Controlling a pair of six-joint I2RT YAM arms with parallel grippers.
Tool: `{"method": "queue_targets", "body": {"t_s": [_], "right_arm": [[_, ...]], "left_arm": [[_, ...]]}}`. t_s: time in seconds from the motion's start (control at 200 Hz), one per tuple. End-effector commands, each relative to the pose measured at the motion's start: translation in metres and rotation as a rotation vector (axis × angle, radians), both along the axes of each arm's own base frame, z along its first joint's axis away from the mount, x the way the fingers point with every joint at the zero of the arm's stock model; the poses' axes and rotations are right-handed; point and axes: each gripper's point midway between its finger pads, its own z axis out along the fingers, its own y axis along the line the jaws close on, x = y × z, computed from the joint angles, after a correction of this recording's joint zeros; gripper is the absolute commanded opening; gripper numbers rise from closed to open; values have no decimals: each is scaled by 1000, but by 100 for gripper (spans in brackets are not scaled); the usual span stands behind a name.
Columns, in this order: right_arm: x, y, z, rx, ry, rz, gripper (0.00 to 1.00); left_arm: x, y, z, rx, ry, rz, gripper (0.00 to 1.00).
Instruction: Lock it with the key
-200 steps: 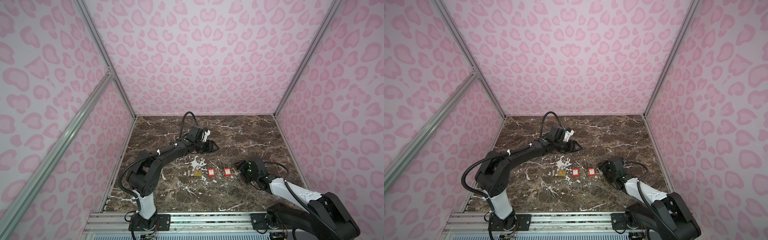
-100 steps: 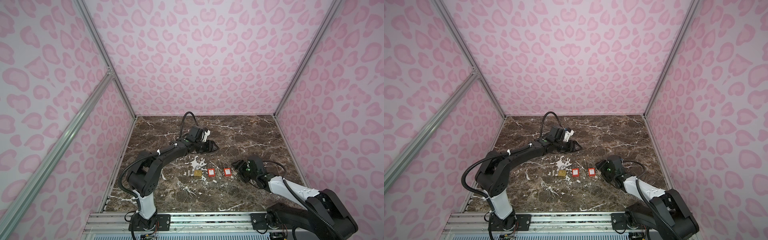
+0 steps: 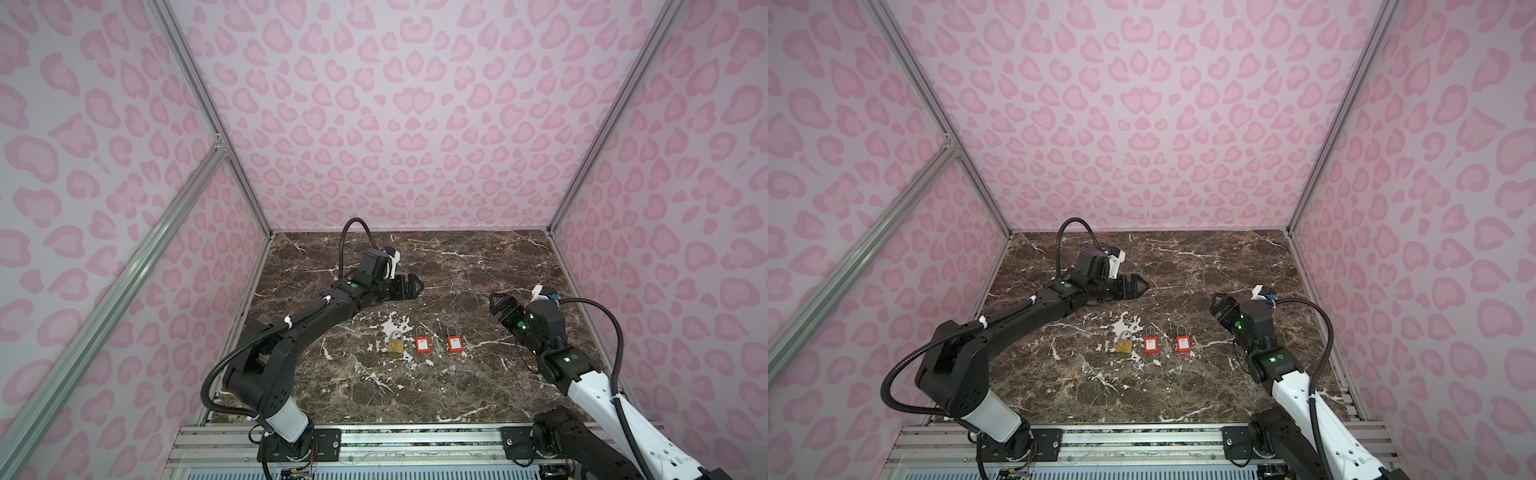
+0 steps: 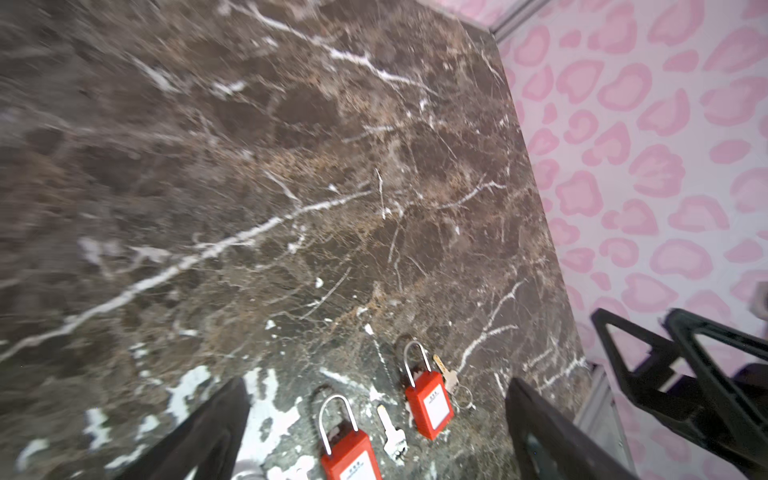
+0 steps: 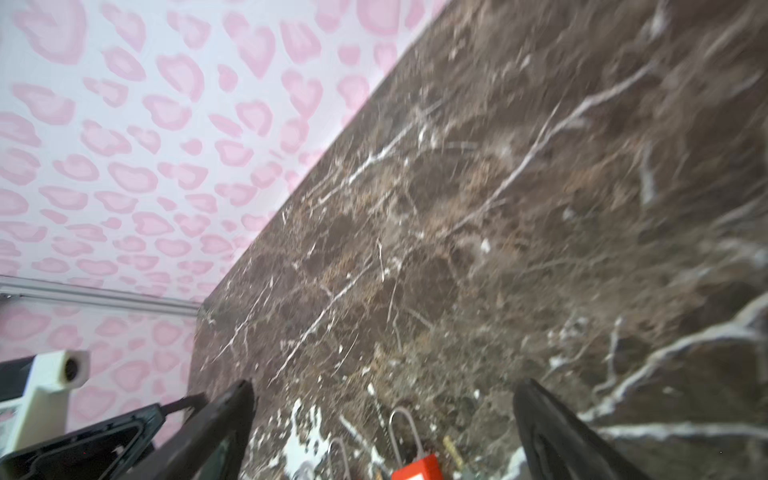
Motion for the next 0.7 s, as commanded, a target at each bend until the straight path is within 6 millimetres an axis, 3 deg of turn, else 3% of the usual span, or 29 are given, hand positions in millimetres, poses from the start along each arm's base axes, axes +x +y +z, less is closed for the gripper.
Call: {"method": "queue_targets", "body": {"t_s": [0.0,0.115,0.185,0.255,0.325,0.49,0.6,0.695], "right_arm": [[-3,-24,21,-273,-113,-22,99],[-8,-37,35,-458,-154,-16,99],[-9,-47,33,-558,-162,-43,99],[-6,-53,29,-657,-190,-47,98],[-4,-68,25,-706,-203,-121,98],[-2,-113,1,-641,-181,-313,99],[1,-129,-13,-658,-139,-351,99],[9,-135,-21,-705,-116,-328,98]], "left_arm": [[19,44,34,96,-282,159,98],[9,93,80,202,-628,285,98],[4,135,84,383,-698,414,98],[3,185,78,576,-676,576,98],[2,222,66,682,-654,664,98],[-7,289,35,620,-667,826,98],[-16,314,13,510,-676,878,98],[-18,315,-8,518,-666,843,98]]}}
